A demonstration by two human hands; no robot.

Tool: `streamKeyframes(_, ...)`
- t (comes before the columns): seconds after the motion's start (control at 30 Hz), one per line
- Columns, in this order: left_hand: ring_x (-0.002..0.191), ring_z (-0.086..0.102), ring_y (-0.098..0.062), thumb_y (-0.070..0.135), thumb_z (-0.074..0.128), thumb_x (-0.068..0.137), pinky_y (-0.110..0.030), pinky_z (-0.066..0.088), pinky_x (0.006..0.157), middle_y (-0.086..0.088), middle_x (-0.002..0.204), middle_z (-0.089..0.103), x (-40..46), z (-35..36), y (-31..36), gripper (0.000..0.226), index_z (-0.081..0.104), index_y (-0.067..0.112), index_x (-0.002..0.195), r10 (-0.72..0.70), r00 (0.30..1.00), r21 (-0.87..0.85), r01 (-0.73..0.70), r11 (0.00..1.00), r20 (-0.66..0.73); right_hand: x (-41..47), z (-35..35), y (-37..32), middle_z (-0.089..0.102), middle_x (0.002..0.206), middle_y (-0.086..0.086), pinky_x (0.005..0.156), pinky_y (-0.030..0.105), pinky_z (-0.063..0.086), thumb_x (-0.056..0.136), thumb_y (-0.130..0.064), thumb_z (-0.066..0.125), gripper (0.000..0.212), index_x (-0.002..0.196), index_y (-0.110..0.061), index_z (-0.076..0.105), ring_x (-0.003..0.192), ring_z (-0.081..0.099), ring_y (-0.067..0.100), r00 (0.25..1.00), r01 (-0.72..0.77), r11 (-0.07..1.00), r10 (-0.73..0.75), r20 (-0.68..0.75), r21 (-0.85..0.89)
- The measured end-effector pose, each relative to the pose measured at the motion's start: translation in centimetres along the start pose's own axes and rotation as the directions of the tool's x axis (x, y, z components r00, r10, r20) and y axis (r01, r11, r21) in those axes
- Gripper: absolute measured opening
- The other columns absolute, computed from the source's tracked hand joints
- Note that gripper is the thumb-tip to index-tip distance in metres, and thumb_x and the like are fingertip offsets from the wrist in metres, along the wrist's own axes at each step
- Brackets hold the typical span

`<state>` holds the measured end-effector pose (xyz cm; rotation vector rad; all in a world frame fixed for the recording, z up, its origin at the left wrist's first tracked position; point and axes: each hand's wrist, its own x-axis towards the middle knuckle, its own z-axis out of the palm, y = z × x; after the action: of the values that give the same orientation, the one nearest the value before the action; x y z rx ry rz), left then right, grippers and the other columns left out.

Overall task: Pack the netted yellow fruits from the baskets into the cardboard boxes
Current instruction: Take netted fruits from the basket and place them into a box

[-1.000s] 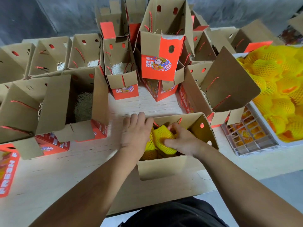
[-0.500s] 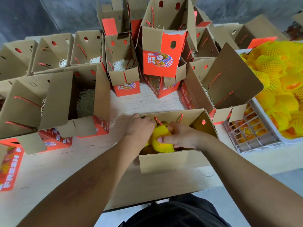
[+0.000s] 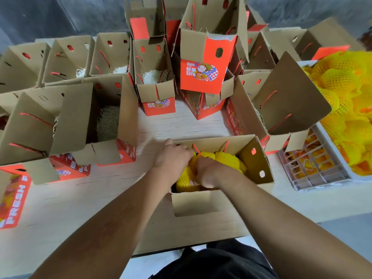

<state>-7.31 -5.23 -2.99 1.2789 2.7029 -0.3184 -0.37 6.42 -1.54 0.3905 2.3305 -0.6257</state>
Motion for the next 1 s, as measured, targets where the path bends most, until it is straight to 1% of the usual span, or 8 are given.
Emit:
streamKeyframes(0.1,0.106,0.065,-0.022,0.015,0.051,0.097,-0.038,0.031,0.096,0.005,0.11,0.066,-0.4,-0.3,0.0,0.019,0.06,0.029,0.107,-0.011,1.0,-0.006,0.011,1.0,0.012,-0.1,1.4,-0.6,0.068,0.119,0.008,0.08,0.025,0.043,0.087,-0.036,0.081,0.048,0.124,-0.011,0.062,0.113,0.063,0.028,0.999,0.042,0.985,-0.038,-0.029,0.165)
streamKeyframes(0.27,0.117,0.059,-0.018,0.017,0.055,0.1,-0.037,0.032,0.101,0.013,0.118,0.07,-2.2,-1.3,-1.2,0.032,0.067,0.037,0.121,-0.15,0.982,-0.277,0.113,0.954,-0.115,-2.4,-2.1,3.8,0.066,0.083,0.012,0.068,0.036,0.055,0.1,-0.012,0.06,0.006,0.095,-0.012,0.063,0.067,0.062,0.023,0.983,0.175,0.794,-0.111,-0.144,0.582)
streamKeyframes(0.4,0.105,0.066,-0.018,0.024,0.054,0.103,-0.037,0.046,0.091,0.009,0.107,0.072,-1.5,-3.8,2.4,0.017,0.07,0.03,0.107,-0.26,0.949,-0.676,0.072,0.734,-0.181,-6.0,-5.2,9.4,0.071,0.087,0.018,0.071,0.048,0.06,0.1,-0.007,0.058,0.014,0.093,-0.018,0.064,0.071,0.068,0.035,0.853,0.358,0.689,0.034,-0.521,0.63)
streamKeyframes(0.53,0.094,0.066,0.003,0.03,0.06,0.099,-0.02,0.051,0.081,0.024,0.096,0.071,2.7,-7.2,10.6,0.013,0.068,0.04,0.101,-0.204,0.957,-0.916,-0.114,0.386,-0.205,-8.1,-7.2,13.9,0.071,0.086,0.009,0.076,0.052,0.061,0.098,-0.007,0.06,0.012,0.104,-0.015,0.065,0.079,0.071,0.032,0.741,0.457,0.661,0.087,-0.666,0.595)
streamKeyframes(0.67,0.092,0.069,-0.003,0.037,0.056,0.093,-0.031,0.057,0.081,0.02,0.094,0.072,8.7,-10.0,19.2,0.013,0.067,0.04,0.099,-0.154,0.969,-0.978,-0.176,0.114,-0.192,-9.7,-10.3,20.0,0.072,0.091,-0.002,0.072,0.033,0.06,0.099,-0.004,0.056,0.016,0.107,-0.014,0.066,0.082,0.071,0.011,0.632,0.533,0.651,0.119,-0.766,0.54)
streamKeyframes(0.77,0.09,0.067,-0.002,0.046,0.054,0.09,-0.029,0.052,0.077,0.02,0.093,0.07,13.3,-11.9,25.1,0.014,0.066,0.044,0.098,-0.164,0.953,-0.967,-0.241,0.087,-0.253,-10.7,-12.9,26.1,0.072,0.092,-0.007,0.072,0.019,0.052,0.097,-0.002,0.058,0.018,0.104,-0.015,0.067,0.082,0.068,0.002,0.547,0.543,0.67,0.175,-0.819,0.506)
streamKeyframes(0.9,0.093,0.068,-0.004,0.048,0.054,0.091,-0.033,0.054,0.08,0.018,0.096,0.071,18.7,-13.1,31.9,0.013,0.063,0.047,0.101,-0.169,0.951,-0.964,-0.243,0.105,-0.258,-11.2,-16.1,34.2,0.072,0.088,-0.002,0.067,0.042,0.056,0.099,-0.009,0.061,0.013,0.104,-0.019,0.067,0.076,0.069,0.024,0.524,0.514,0.698,0.204,-0.827,0.498)
streamKeyframes(1.0,0.095,0.064,0.004,0.043,0.054,0.093,-0.02,0.049,0.081,0.022,0.097,0.069,21.9,-13.6,35.4,0.01,0.063,0.045,0.093,-0.163,0.95,-0.954,-0.233,0.188,-0.265,-10.7,-17.8,39.2,0.07,0.094,-0.009,0.066,0.032,0.05,0.099,-0.013,0.063,0.013,0.109,-0.018,0.067,0.076,0.067,0.011,0.52,0.472,0.774,0.142,-0.842,0.422)
